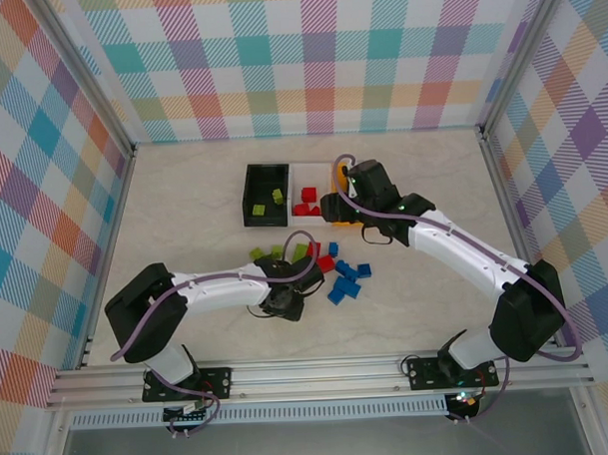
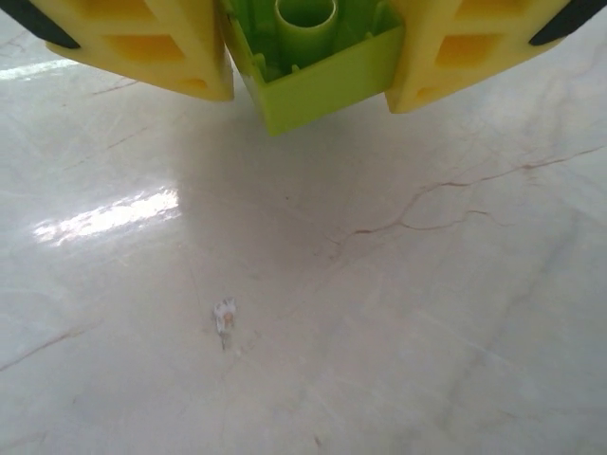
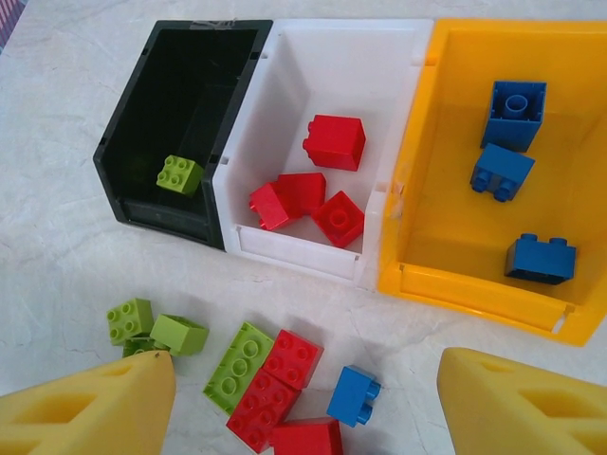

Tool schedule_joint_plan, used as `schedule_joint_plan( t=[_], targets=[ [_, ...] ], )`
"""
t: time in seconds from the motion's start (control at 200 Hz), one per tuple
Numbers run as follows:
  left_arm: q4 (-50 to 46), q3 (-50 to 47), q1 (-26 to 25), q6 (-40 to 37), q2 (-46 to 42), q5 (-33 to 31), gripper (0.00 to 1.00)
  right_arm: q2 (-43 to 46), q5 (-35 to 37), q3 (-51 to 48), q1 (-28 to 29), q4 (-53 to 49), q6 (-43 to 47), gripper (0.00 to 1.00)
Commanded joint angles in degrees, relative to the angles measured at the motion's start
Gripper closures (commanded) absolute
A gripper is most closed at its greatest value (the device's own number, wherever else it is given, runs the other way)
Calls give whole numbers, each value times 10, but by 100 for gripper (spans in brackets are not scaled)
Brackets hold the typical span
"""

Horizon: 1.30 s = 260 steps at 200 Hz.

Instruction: Sort the legos into containers by color

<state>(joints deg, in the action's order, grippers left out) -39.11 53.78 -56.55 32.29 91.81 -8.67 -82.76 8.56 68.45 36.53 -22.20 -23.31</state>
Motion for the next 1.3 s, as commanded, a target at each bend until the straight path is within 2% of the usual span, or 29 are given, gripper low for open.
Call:
schedule_joint_plan(
  t=[0.0,0.135,0.32,0.535,0.71,0.82,0.87,1.01,1.185,1.295],
  targets=[
    [-30,44,47,-1,-56,-47,65,15,4,-9,-5,10,-10,27],
    [-12,113,136,-22,-64,-81,64,17,1,-19,-7,10,-14,27],
    [13,242,224,-43,38,-125,65,20,-1,-33,-9,10,-22,27],
    [0,399,259,-47,191,-152,64,37,-8,-48,-9,3,-27,27],
    [-30,482,277,-32,271,-152,64,67,-25,-72,-8,-1,-20,26],
    [-40,508,277,-27,291,-144,49,75,-49,-86,-9,-4,-11,26],
    [-39,508,276,-25,290,-141,36,79,-58,-94,-9,-3,-13,25],
    [-25,484,272,-18,252,-128,15,64,-112,-99,-7,-14,-12,27],
    [23,398,246,-1,131,-102,0,-6,-132,-78,22,-45,1,32],
    [59,305,209,8,33,-105,0,-67,-121,-55,42,-56,13,39]
  ],
)
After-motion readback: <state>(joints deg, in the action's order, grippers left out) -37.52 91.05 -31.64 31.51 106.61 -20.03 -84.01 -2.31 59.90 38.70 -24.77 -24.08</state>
